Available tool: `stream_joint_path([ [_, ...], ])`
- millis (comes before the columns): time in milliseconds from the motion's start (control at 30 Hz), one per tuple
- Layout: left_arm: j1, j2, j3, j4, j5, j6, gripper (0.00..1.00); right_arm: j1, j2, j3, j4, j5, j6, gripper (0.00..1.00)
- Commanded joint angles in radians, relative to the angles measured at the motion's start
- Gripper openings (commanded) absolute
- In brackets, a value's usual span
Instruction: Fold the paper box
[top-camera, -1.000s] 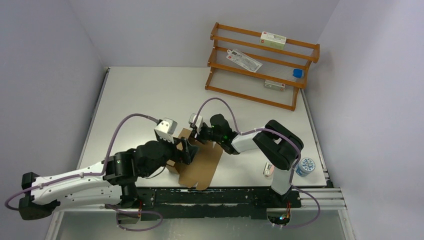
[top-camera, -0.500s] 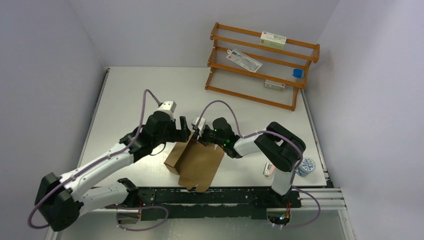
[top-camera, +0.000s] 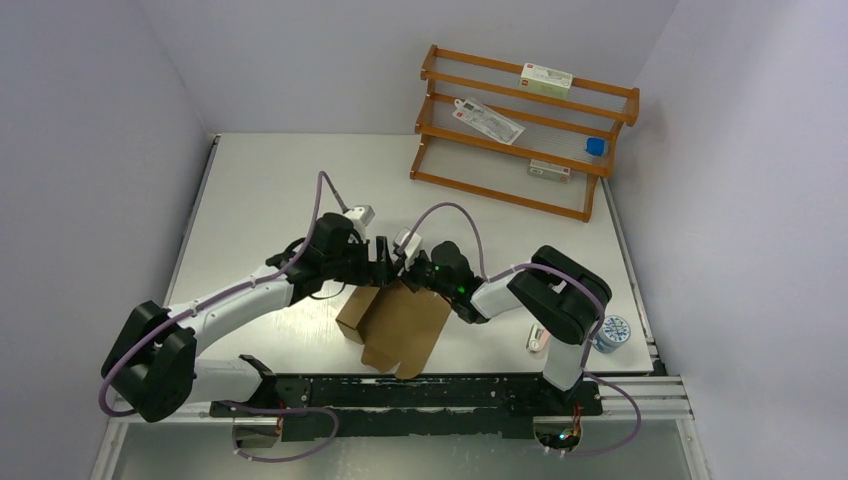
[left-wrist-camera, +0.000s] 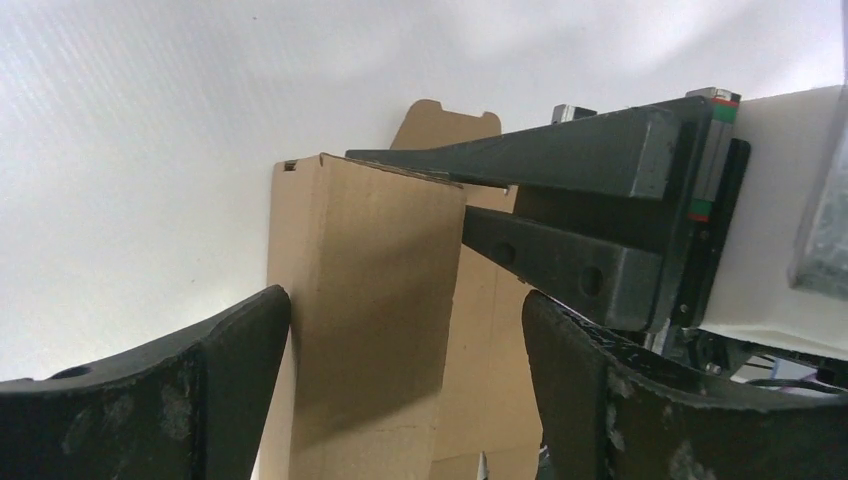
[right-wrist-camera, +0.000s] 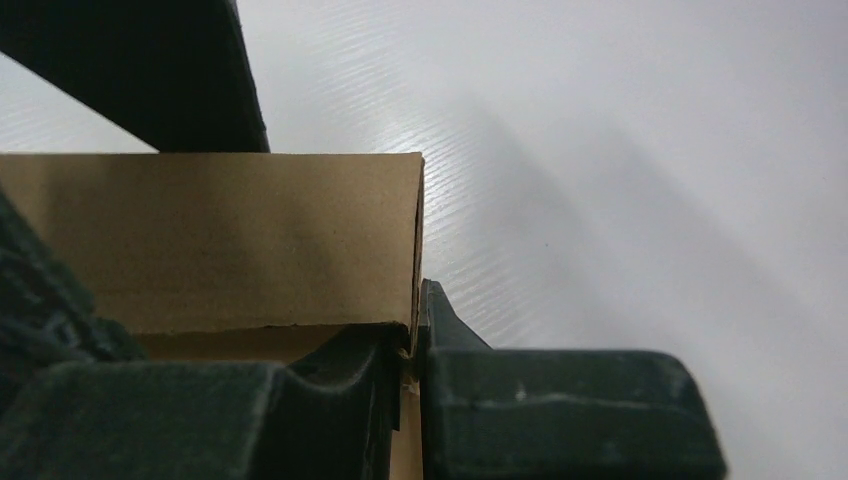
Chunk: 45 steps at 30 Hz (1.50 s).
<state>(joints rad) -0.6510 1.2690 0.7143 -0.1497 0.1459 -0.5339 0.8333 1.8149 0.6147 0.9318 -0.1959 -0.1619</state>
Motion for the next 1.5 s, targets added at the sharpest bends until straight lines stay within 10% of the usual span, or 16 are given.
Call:
stream_joint_path([
  [0,-0.002,0.011,0.004,0.108,0.179,-0.053,0.88,0.018,-0.008,-0.007,0.087,0.097,0.033,0.0],
  [433,0.016,-0.026,0.05,-0.032,-0.022,0.012,0.89,0.023,-0.02,-0.018,0.085,0.157,0.043,0.04],
  [967,0.021,-0.069,0.282,-0.295,-0.202,0.165,0.97,0.023,-0.203,-0.039,-0.187,0.187,0.16,0.67],
  [1467,0.015,0.07,0.268,-0.233,-0.192,0.102,0.95,-0.003,-0.585,-0.188,-0.407,0.433,0.469,0.79],
])
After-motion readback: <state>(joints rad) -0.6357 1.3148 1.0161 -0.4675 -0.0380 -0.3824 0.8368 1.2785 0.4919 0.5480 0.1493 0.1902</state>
